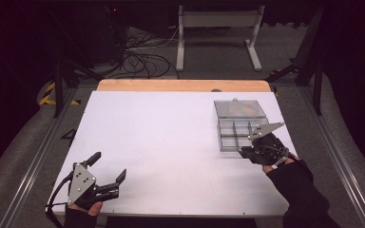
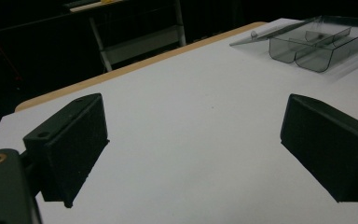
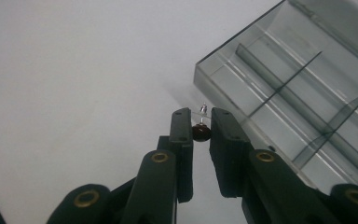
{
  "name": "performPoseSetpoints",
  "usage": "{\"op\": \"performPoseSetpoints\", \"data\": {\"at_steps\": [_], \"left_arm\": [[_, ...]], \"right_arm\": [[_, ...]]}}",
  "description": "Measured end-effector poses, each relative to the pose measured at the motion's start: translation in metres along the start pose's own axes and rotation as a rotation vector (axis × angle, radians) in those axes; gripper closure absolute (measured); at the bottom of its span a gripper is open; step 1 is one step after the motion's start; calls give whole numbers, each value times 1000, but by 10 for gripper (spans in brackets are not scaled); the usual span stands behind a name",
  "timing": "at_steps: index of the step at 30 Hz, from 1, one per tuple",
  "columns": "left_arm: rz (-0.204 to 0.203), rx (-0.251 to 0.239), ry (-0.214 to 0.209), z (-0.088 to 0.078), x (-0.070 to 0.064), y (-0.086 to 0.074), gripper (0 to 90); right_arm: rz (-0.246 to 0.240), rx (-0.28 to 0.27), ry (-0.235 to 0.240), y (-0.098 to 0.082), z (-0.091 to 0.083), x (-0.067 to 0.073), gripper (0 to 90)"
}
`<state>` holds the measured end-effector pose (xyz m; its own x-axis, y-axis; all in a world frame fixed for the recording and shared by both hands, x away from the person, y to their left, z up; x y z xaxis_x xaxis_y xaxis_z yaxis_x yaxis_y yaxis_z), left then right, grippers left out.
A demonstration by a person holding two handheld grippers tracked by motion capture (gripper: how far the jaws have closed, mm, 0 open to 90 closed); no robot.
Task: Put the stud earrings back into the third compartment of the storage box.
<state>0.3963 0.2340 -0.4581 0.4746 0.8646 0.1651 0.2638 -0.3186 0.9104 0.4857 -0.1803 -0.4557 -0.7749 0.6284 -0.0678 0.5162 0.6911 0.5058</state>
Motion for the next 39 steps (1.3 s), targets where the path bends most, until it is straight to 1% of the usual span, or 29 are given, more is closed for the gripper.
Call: {"op": "performPoseSetpoints", "data": {"at_steps": [5,11,16,20,26,32,39], "left_arm": [[2,0,-1,0,0,0,79],[-1,3,-3,0,0,0,79],[1,2,-4,0,0,0,79],[1,4,-4,0,-1,-1,79],[1,3,-4,0,0,-1,79],[0,3,-4,0,0,-1,79],[2,4,-1,0,1,-1,79]], "right_arm": [[38,-28,-5,5,-3,-14,795],[76,-47,-39,11,-5,-33,795],[112,-60,-68,14,-2,-50,794],[137,-59,-86,14,3,-63,794],[162,-48,-124,15,14,-81,794],[199,-25,-148,13,26,-99,794],[239,12,-171,7,41,-116,793]]}}
Point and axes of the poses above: each handheld gripper's, and its own axes: z roughly forward along the jaws, y roughly out of its top, x roughly to its left, the point moved 8 cm from there along z, roughly forward along the jaws, and after that the axes turned 7 degrees about x, right-handed, at the moved point
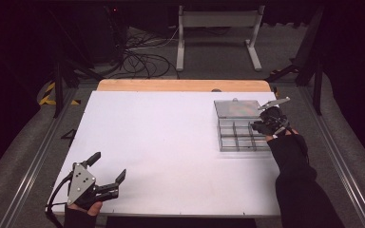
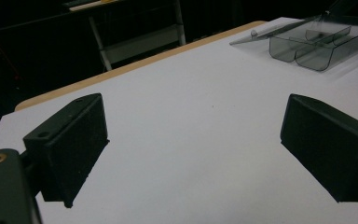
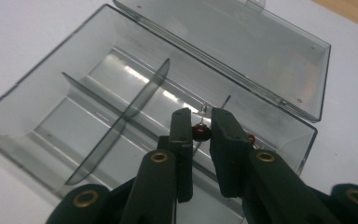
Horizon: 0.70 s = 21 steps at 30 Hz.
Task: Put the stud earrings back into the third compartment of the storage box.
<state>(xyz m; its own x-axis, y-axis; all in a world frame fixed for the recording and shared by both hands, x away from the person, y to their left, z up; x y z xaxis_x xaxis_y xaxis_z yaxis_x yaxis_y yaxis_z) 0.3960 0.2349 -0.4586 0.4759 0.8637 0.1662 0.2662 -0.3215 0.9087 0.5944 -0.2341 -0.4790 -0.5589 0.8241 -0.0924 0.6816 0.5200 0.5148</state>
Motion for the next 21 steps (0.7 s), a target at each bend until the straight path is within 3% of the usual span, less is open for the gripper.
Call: {"op": "performPoseSetpoints", "data": {"at_steps": [17,21], "left_arm": [[-6,4,-4,1,0,0,79],[-8,3,-5,1,0,0,79]], "right_arm": [[30,72,-45,-6,25,-17,789],[37,77,-39,-7,27,-18,687]]}}
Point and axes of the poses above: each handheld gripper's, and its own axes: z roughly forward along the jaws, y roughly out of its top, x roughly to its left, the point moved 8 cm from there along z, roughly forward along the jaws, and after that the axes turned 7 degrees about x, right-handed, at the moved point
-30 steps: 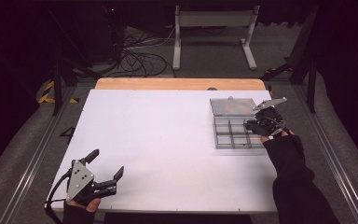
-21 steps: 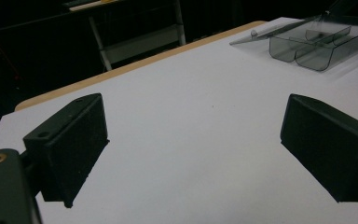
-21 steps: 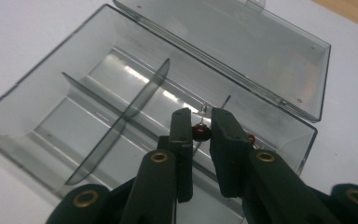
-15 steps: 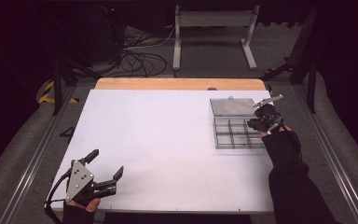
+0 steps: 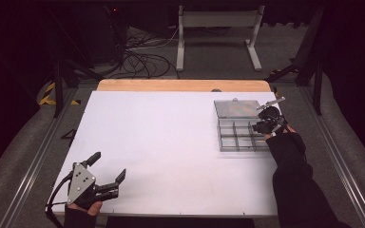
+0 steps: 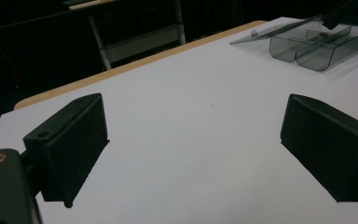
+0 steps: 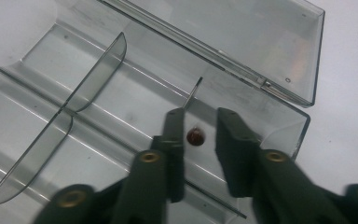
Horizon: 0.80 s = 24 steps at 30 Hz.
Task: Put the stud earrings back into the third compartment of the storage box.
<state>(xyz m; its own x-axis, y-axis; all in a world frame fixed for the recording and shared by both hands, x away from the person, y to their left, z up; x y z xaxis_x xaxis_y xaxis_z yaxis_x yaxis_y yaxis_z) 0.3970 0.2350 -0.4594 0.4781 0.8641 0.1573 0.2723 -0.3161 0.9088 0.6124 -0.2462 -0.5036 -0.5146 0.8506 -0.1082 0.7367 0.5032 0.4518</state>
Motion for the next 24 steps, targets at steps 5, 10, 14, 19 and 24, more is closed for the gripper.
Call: {"op": "performPoseSetpoints", "data": {"at_steps": [5,10,14,19,24], "left_arm": [[4,-1,3,0,1,0,79],[1,-4,1,0,0,1,79],[-4,3,-2,0,0,0,79],[5,-1,0,0,0,1,79],[-4,-4,-2,-1,0,1,78]], "right_arm": [[2,-24,21,0,-7,2,591],[-10,-89,98,3,-24,14,351],[-34,-168,130,4,-44,29,242],[-79,-257,144,0,-69,46,181],[-110,-320,158,-6,-87,60,110]]}}
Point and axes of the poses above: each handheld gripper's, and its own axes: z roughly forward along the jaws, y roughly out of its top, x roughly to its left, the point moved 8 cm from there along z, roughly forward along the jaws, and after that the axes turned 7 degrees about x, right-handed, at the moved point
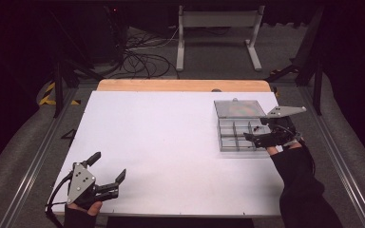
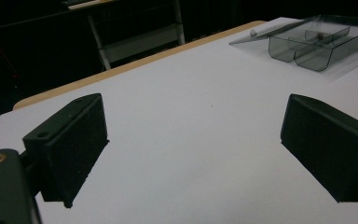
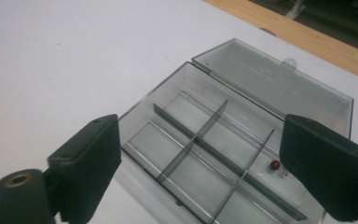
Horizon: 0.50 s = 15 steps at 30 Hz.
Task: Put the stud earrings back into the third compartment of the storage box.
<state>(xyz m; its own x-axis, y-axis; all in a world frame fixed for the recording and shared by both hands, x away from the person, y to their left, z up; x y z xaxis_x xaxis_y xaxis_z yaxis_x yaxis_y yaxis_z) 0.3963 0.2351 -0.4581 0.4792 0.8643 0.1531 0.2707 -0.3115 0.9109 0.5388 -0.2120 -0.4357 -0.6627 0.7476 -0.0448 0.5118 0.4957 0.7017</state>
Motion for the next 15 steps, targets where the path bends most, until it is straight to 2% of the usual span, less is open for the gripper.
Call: {"op": "performPoseSetpoints", "data": {"at_steps": [4,11,15], "left_arm": [[6,3,0,0,0,0,78],[8,1,0,-1,0,0,78],[6,-4,3,-1,0,1,78]], "right_arm": [[-20,-25,13,-4,-8,12,39],[-49,-87,80,-13,-19,33,4],[-93,-137,111,-18,-23,46,0]]}}
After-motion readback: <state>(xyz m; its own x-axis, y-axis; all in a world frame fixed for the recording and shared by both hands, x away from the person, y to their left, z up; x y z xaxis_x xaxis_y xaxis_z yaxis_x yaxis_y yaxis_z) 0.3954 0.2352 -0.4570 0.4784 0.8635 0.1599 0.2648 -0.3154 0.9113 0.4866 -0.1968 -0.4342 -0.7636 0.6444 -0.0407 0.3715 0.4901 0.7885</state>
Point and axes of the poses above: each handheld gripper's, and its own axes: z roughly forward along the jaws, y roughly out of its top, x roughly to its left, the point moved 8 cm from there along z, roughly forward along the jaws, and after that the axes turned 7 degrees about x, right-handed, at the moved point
